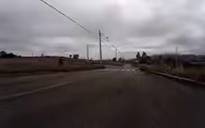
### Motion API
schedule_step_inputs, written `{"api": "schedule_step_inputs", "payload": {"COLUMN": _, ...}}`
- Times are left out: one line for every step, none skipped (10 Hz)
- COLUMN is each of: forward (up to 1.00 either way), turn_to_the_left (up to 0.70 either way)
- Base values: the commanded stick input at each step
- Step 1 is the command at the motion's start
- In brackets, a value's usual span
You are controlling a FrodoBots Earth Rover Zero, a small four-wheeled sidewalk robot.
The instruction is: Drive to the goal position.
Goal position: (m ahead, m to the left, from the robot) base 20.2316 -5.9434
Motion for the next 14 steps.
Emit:
{"api": "schedule_step_inputs", "payload": {"forward": 0.70, "turn_to_the_left": 0.00}}
{"api": "schedule_step_inputs", "payload": {"forward": 0.70, "turn_to_the_left": 0.00}}
{"api": "schedule_step_inputs", "payload": {"forward": 0.70, "turn_to_the_left": 0.00}}
{"api": "schedule_step_inputs", "payload": {"forward": 0.70, "turn_to_the_left": 0.00}}
{"api": "schedule_step_inputs", "payload": {"forward": 0.70, "turn_to_the_left": 0.00}}
{"api": "schedule_step_inputs", "payload": {"forward": 0.70, "turn_to_the_left": 0.00}}
{"api": "schedule_step_inputs", "payload": {"forward": 0.70, "turn_to_the_left": 0.00}}
{"api": "schedule_step_inputs", "payload": {"forward": 0.70, "turn_to_the_left": 0.00}}
{"api": "schedule_step_inputs", "payload": {"forward": 0.70, "turn_to_the_left": 0.00}}
{"api": "schedule_step_inputs", "payload": {"forward": 0.70, "turn_to_the_left": 0.00}}
{"api": "schedule_step_inputs", "payload": {"forward": 0.70, "turn_to_the_left": 0.00}}
{"api": "schedule_step_inputs", "payload": {"forward": 0.70, "turn_to_the_left": 0.00}}
{"api": "schedule_step_inputs", "payload": {"forward": 0.70, "turn_to_the_left": 0.00}}
{"api": "schedule_step_inputs", "payload": {"forward": 0.70, "turn_to_the_left": 0.00}}
